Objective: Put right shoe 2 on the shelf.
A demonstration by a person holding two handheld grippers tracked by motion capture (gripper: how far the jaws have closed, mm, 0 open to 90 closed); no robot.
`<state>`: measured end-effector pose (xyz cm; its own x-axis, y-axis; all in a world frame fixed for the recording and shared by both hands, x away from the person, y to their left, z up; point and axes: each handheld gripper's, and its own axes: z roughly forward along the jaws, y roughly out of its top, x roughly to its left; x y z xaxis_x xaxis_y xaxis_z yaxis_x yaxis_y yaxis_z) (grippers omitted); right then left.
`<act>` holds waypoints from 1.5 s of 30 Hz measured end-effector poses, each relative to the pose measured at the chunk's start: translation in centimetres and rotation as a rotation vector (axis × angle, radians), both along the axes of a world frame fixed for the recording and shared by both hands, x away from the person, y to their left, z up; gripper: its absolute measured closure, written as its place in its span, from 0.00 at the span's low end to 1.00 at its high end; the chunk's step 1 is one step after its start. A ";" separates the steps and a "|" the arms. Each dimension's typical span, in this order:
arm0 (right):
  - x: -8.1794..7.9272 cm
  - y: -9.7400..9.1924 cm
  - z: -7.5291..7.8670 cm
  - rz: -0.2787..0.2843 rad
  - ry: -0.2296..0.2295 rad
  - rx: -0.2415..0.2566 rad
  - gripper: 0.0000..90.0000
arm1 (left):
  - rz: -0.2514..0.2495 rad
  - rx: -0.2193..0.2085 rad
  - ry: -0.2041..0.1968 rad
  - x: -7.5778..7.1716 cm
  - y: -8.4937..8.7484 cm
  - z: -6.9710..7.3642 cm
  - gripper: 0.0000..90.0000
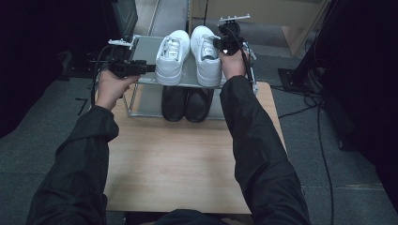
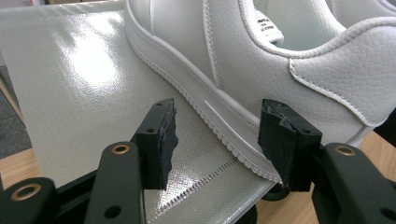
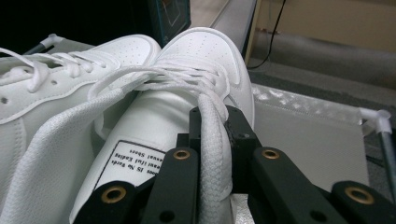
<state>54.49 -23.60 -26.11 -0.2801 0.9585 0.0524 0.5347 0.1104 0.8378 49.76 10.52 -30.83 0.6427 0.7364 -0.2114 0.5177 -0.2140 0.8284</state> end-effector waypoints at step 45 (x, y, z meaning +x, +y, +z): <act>-5.2 -5.3 -1.7 0.136 -0.070 0.046 0.81 | 0.025 0.015 0.044 1.1 -0.1 -0.7 0.51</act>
<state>49.26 -28.91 -27.79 -0.4119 0.9085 0.0711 0.4574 0.1386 0.8784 50.87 10.42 -31.55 0.6144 0.7553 -0.2280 0.5590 -0.2127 0.8014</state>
